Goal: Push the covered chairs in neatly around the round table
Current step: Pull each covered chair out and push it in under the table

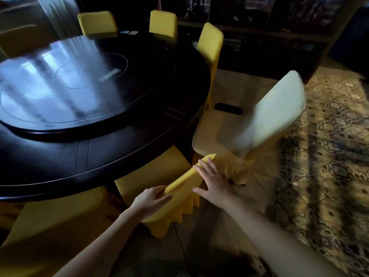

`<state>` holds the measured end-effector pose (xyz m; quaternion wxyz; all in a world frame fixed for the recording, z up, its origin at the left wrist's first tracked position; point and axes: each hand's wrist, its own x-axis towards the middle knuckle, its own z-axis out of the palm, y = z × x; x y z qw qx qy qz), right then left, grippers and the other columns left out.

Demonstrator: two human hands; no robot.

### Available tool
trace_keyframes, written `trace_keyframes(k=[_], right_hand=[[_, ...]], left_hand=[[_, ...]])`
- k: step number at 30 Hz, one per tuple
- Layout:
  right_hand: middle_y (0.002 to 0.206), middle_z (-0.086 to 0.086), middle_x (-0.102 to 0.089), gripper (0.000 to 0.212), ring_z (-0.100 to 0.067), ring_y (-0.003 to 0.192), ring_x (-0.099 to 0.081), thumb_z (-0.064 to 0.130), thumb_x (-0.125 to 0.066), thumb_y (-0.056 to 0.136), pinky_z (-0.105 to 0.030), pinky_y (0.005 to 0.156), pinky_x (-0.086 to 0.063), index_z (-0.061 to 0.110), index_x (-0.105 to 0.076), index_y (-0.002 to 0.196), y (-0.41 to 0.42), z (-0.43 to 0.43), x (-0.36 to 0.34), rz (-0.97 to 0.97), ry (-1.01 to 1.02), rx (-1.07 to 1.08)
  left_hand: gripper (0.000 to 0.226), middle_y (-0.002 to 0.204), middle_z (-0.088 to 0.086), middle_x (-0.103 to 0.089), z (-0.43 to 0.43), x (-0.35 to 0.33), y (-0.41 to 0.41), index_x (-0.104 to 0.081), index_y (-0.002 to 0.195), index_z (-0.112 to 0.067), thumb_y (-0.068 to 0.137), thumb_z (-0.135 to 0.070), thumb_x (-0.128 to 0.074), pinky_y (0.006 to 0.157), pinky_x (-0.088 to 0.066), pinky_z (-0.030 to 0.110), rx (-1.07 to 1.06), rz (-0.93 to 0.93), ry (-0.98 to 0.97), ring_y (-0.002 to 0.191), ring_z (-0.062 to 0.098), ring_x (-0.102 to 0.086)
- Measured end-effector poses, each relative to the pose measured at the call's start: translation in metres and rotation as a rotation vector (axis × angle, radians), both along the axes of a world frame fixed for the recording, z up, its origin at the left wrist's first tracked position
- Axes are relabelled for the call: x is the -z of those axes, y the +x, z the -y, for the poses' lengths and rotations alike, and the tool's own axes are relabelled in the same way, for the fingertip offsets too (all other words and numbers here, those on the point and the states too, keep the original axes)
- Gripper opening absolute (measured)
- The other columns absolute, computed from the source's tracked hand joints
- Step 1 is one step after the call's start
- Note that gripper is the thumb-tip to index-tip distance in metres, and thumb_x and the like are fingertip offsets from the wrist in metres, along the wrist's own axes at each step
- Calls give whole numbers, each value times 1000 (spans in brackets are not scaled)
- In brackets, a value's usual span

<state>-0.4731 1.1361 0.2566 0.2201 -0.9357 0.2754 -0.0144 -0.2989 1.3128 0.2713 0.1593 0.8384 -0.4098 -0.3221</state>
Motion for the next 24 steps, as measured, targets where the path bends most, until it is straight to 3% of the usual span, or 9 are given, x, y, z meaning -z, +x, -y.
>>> trace_keyframes(k=[2,5,8,11,14,24], right_hand=[[158,14,-3,70,-9,144,13,55,-47,87,-56,115,-2,39,-13,146,-10,12,0,-6,-29,-70],[158,17,-1,67,-7,144,9,55,-43,89,-52,114,3,41,-12,147,-24,29,0,18,14,-88],[158,14,5,70,-10,145,8,55,-43,90,-47,117,-1,35,-9,148,-53,53,6,3,74,-10],[158,11,11,74,-14,145,11,55,-41,91,-47,117,-2,29,-4,150,-98,90,10,-89,23,29],[158,10,11,73,-14,145,11,57,-37,92,-43,116,-4,28,-3,150,-145,136,2,-92,-14,110],[158,9,11,70,-14,145,12,54,-37,93,-48,117,-8,27,-5,150,-269,268,-20,-83,-43,311]], left_hand=[[61,129,-5,-56,22,-7,-17,-38,140,-33,86,-58,-50,80,-45,23,20,-3,-66,105,10,-56],[63,151,-7,-32,60,-18,-43,-26,145,-36,89,-51,-52,96,-42,30,164,68,-136,130,14,-40],[65,156,-10,-18,100,-26,-66,-19,146,-37,91,-45,-51,111,-32,39,313,208,-185,142,14,-20],[64,157,-11,-12,145,-26,-94,-13,147,-34,93,-44,-46,119,-13,38,396,278,-257,144,10,-7],[64,155,-14,0,195,-21,-130,-4,147,-37,94,-47,-39,118,3,34,449,306,-276,142,6,8],[62,153,-13,14,347,-23,-245,3,148,-34,97,-50,-28,111,20,31,611,314,-279,139,9,23]])
